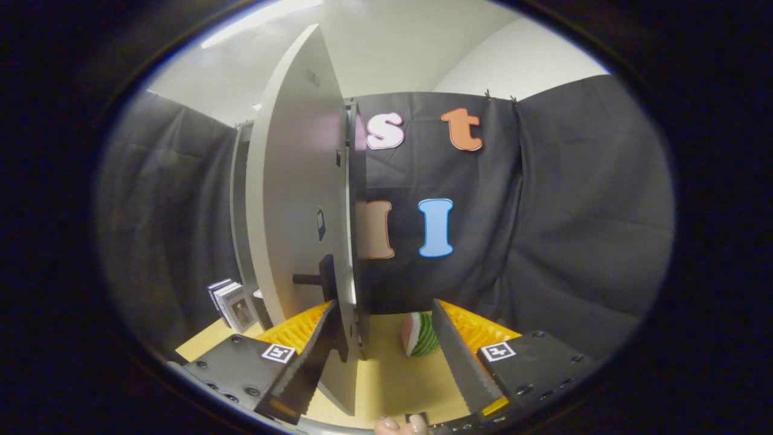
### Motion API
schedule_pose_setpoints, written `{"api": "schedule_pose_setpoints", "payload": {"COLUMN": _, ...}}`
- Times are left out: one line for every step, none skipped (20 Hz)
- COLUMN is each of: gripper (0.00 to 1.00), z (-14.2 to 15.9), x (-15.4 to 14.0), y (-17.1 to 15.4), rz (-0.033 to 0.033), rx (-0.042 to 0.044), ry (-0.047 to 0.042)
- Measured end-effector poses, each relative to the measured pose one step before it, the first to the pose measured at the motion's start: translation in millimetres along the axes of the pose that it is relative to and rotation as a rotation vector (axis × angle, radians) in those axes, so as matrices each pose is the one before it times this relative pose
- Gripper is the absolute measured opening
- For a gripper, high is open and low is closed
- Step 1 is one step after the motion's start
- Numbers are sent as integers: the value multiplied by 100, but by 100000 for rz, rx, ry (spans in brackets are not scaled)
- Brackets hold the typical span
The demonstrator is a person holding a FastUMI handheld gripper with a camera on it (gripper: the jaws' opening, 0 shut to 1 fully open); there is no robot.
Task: Open the shoe cabinet door, grab the shoes and put them into the shoe cabinet, then close the shoe cabinet door.
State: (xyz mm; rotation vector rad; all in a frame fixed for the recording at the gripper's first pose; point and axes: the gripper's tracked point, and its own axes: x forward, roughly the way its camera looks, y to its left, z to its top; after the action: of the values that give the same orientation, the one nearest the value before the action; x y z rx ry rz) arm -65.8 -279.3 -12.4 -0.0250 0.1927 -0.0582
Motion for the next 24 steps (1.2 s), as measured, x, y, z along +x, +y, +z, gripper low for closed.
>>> {"api": "schedule_pose_setpoints", "payload": {"gripper": 95, "z": 105, "x": -162, "y": 322, "rz": 558, "rx": -238, "ry": -275}}
{"api": "schedule_pose_setpoints", "payload": {"gripper": 95, "z": 144, "x": -45, "y": 296, "rz": 347, "rx": -403, "ry": -503}}
{"api": "schedule_pose_setpoints", "payload": {"gripper": 95, "z": 27, "x": -35, "y": 217, "rz": 279, "rx": -523, "ry": -419}}
{"api": "schedule_pose_setpoints", "payload": {"gripper": 95, "z": 53, "x": 10, "y": 311, "rz": 459, "rx": -394, "ry": -54}}
{"api": "schedule_pose_setpoints", "payload": {"gripper": 95, "z": -52, "x": 156, "y": 424, "rz": 637, "rx": -136, "ry": 222}}
{"api": "schedule_pose_setpoints", "payload": {"gripper": 95, "z": -14, "x": 233, "y": 293, "rz": 757, "rx": 27, "ry": 254}}
{"api": "schedule_pose_setpoints", "payload": {"gripper": 95, "z": -42, "x": 222, "y": 319, "rz": 665, "rx": 107, "ry": 357}}
{"api": "schedule_pose_setpoints", "payload": {"gripper": 95, "z": -78, "x": 222, "y": -78, "rz": 41, "rx": 218, "ry": 270}}
{"api": "schedule_pose_setpoints", "payload": {"gripper": 95, "z": -124, "x": 197, "y": 193, "rz": 690, "rx": 668, "ry": 194}}
{"api": "schedule_pose_setpoints", "payload": {"gripper": 95, "z": 92, "x": 127, "y": 262, "rz": 979, "rx": 1067, "ry": -293}}
{"api": "schedule_pose_setpoints", "payload": {"gripper": 95, "z": -65, "x": 249, "y": 86, "rz": 590, "rx": 610, "ry": 115}}
{"api": "schedule_pose_setpoints", "payload": {"gripper": 95, "z": -50, "x": 166, "y": -52, "rz": -17, "rx": 292, "ry": 281}}
{"api": "schedule_pose_setpoints", "payload": {"gripper": 95, "z": -148, "x": 212, "y": 32, "rz": 2, "rx": 417, "ry": 443}}
{"api": "schedule_pose_setpoints", "payload": {"gripper": 95, "z": 16, "x": 210, "y": 316, "rz": 708, "rx": 613, "ry": 16}}
{"api": "schedule_pose_setpoints", "payload": {"gripper": 95, "z": -54, "x": 187, "y": 578, "rz": 1290, "rx": 524, "ry": 129}}
{"api": "schedule_pose_setpoints", "payload": {"gripper": 95, "z": -55, "x": 210, "y": 783, "rz": 1711, "rx": 272, "ry": 2}}
{"api": "schedule_pose_setpoints", "payload": {"gripper": 95, "z": -27, "x": 276, "y": 727, "rz": 1645, "rx": -374, "ry": -9}}
{"api": "schedule_pose_setpoints", "payload": {"gripper": 95, "z": 17, "x": 235, "y": 834, "rz": 1388, "rx": -845, "ry": -179}}
{"api": "schedule_pose_setpoints", "payload": {"gripper": 95, "z": -4, "x": 277, "y": 887, "rz": 1728, "rx": -809, "ry": -169}}
{"api": "schedule_pose_setpoints", "payload": {"gripper": 95, "z": 21, "x": 184, "y": 1038, "rz": 1710, "rx": -682, "ry": 29}}
{"api": "schedule_pose_setpoints", "payload": {"gripper": 95, "z": -54, "x": 427, "y": 924, "rz": 695, "rx": -558, "ry": -334}}
{"api": "schedule_pose_setpoints", "payload": {"gripper": 95, "z": -17, "x": 440, "y": 652, "rz": -96, "rx": -425, "ry": 212}}
{"api": "schedule_pose_setpoints", "payload": {"gripper": 95, "z": -252, "x": 408, "y": 822, "rz": -17, "rx": 721, "ry": 442}}
{"api": "schedule_pose_setpoints", "payload": {"gripper": 95, "z": -177, "x": 414, "y": 997, "rz": 134, "rx": 1438, "ry": 498}}
